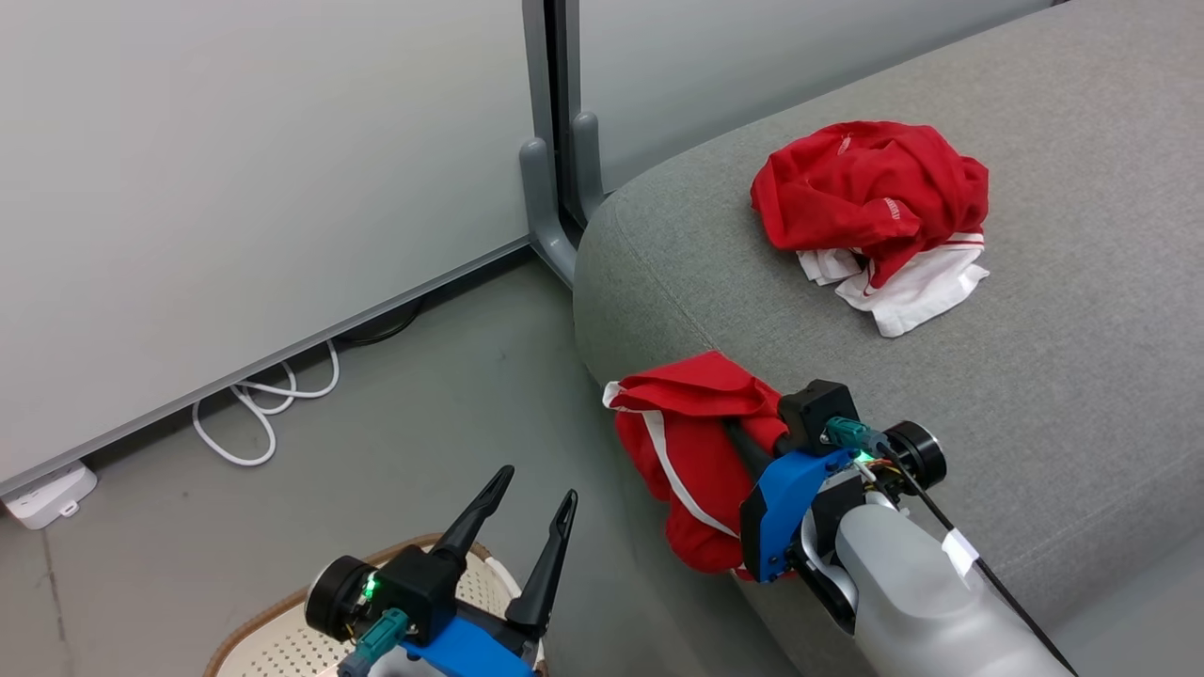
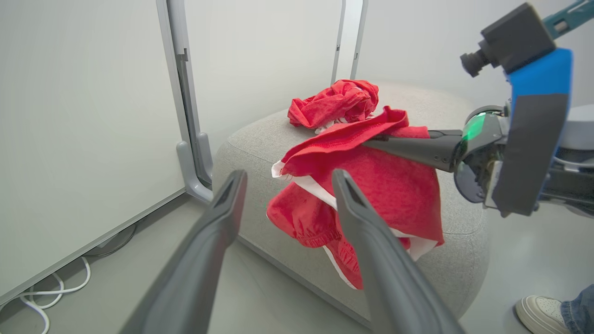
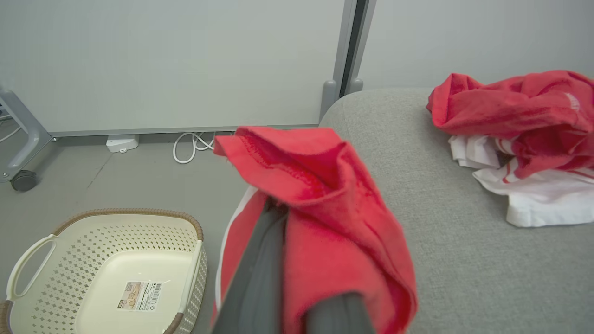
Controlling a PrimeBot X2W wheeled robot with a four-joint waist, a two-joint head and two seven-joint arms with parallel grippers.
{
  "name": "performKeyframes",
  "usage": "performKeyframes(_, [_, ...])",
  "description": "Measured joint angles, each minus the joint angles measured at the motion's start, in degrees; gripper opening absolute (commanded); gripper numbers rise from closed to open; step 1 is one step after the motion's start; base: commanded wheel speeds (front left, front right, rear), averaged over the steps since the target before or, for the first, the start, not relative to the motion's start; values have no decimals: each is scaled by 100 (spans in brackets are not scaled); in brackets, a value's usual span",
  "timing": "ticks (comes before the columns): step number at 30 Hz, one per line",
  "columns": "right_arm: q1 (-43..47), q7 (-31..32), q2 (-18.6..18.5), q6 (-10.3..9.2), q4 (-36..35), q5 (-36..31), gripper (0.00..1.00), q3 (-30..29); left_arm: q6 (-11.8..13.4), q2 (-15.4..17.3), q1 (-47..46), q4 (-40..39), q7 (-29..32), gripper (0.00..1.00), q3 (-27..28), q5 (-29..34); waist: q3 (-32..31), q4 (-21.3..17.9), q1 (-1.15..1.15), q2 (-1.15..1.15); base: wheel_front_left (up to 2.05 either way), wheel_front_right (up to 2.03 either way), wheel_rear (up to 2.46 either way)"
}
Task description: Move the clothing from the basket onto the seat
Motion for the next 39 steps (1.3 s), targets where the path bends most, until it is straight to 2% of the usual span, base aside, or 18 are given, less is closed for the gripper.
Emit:
performKeyframes(9, [3,-14,0,0,-10,22,0,-58,-1,-12,-15,36,0,100,-53,3,32,-30,0,0,0,0,0])
performKeyframes(14, [-60,-19,-10,0,-24,176,0,-343,-1,-12,-97,35,0,100,-91,13,152,23,0,0,0,0,0])
performKeyframes(17, [-398,-54,-165,0,-83,163,0,-573,-1,29,-188,10,0,100,-138,44,287,61,0,0,0,0,0])
performKeyframes(26, [-1652,147,-946,0,-388,-96,0,-1270,-2,272,-594,-229,0,100,-311,108,981,251,0,0,0,0,0])
performKeyframes(30, [-2199,336,-1485,1,-594,-75,0,-1818,-2,398,-867,-391,0,100,-476,160,1422,362,1,0,0,0,0])
performKeyframes(36, [-2705,667,-2606,0,-1010,-241,0,-2664,-2,600,-1521,-656,0,100,-779,225,2181,609,1,0,0,0,0])
performKeyframes(39, [-2758,777,-2961,1,-1226,-288,0,-3139,-2,700,-1839,-795,0,100,-875,261,2587,740,1,0,0,0,0])
